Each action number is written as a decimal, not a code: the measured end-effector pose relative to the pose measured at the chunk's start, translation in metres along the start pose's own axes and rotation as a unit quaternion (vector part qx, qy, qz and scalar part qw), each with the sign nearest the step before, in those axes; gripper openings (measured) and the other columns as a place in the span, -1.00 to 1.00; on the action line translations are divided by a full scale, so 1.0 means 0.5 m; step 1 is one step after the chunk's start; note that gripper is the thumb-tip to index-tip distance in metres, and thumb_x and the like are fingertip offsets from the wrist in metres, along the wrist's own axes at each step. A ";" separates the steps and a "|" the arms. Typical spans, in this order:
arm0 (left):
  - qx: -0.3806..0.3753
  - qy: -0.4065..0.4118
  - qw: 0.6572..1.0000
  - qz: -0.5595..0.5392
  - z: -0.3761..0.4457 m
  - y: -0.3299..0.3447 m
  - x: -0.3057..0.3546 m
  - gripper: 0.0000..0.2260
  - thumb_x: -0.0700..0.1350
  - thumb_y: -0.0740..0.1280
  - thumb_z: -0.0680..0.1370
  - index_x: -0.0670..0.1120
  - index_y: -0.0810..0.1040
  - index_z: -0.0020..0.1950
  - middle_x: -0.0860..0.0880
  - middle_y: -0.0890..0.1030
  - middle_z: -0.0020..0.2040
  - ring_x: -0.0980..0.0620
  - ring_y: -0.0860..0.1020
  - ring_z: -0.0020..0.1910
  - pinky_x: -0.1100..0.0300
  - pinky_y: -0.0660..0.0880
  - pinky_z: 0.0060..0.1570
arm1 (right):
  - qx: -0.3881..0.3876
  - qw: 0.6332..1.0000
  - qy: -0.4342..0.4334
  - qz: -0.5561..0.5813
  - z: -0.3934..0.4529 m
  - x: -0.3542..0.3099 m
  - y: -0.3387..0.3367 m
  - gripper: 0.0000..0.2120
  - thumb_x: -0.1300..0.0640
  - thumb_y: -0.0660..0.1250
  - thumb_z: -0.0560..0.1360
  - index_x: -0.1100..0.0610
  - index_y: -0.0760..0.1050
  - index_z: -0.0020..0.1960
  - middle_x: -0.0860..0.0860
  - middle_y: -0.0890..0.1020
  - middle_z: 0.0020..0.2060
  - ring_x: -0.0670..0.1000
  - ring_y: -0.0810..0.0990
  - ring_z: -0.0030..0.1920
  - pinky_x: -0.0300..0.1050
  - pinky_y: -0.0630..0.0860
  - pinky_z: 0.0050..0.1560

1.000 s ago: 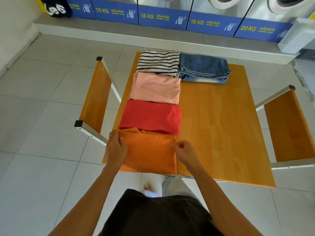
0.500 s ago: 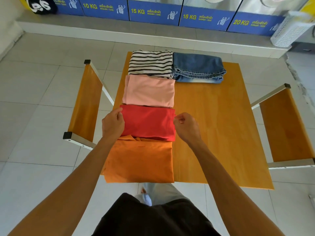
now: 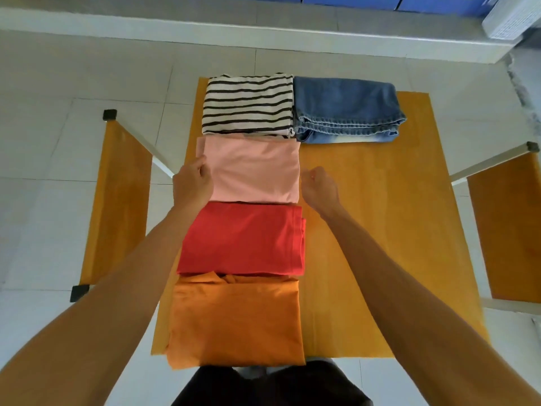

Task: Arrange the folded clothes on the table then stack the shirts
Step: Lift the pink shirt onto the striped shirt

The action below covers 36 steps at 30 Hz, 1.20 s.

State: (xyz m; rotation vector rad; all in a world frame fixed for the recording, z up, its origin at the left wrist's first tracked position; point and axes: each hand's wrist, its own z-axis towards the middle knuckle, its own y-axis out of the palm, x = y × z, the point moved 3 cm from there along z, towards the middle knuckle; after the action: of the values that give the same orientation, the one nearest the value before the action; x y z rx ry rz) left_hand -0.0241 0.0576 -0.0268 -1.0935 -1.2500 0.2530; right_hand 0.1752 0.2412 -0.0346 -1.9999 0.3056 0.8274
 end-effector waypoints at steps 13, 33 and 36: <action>0.049 -0.201 0.978 0.013 0.117 0.063 -0.020 -0.48 0.26 0.09 0.61 -0.18 0.36 0.26 -0.17 0.58 0.09 -0.20 0.59 0.04 -0.19 0.57 0.02 | 0.036 0.992 0.117 0.029 0.101 -0.056 0.105 -0.38 -0.34 -0.02 0.62 0.20 0.44 0.18 0.06 0.57 -0.12 0.11 0.53 -0.11 0.04 0.46 -0.07; 0.061 -0.080 0.989 -0.104 0.172 -0.005 0.040 -0.68 0.15 0.02 0.68 -0.10 0.34 0.05 0.08 0.42 -0.23 0.18 0.44 -0.28 0.33 0.33 -0.32 | 0.081 0.981 -0.035 0.174 0.126 -0.148 0.011 -0.68 -0.12 0.26 0.63 0.13 0.33 -0.04 -0.10 0.41 -0.31 -0.09 0.39 -0.36 -0.21 0.38 -0.38; 0.072 -0.068 0.989 -0.112 0.246 -0.040 0.083 -0.64 0.16 0.01 0.67 -0.11 0.37 0.11 0.05 0.45 -0.14 0.13 0.45 -0.20 0.28 0.34 -0.18 | 0.083 0.974 -0.051 0.203 0.172 -0.208 -0.022 -0.68 -0.17 0.16 0.65 0.10 0.30 0.00 -0.11 0.36 -0.27 -0.12 0.36 -0.32 -0.24 0.34 -0.30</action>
State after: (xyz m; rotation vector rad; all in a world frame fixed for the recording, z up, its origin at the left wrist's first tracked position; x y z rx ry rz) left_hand -0.1211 0.1403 0.0044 -0.8149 -1.4412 0.2462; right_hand 0.0665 0.3077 0.0112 -1.7547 0.7161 1.1160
